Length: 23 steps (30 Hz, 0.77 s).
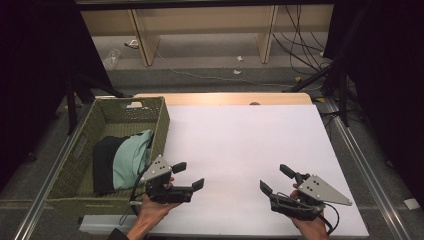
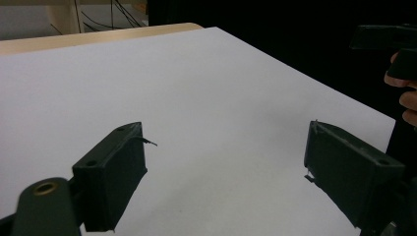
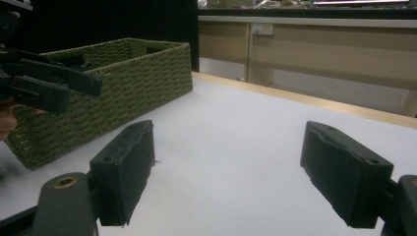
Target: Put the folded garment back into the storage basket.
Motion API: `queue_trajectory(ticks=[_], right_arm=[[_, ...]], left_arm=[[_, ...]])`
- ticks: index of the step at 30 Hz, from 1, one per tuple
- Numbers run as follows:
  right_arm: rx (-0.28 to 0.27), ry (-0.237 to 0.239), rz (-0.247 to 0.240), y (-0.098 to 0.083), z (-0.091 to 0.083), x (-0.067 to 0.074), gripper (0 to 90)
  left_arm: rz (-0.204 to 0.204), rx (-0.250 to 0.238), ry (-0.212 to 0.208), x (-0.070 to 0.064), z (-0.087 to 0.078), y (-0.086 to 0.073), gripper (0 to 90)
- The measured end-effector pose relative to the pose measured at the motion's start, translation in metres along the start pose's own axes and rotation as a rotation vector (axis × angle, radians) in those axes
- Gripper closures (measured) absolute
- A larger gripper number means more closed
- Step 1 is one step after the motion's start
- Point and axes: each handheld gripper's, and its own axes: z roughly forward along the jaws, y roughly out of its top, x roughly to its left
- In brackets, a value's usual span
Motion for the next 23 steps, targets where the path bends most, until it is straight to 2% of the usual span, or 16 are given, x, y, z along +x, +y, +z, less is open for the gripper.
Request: queue_trajectory(ticks=[23], right_arm=[[0.001,0.006,0.001,0.0000,0.0009,0.0000,21.5]], left_arm=[[-0.013,-0.002,-0.005,0.0022,0.0009,-0.0008,15.0]])
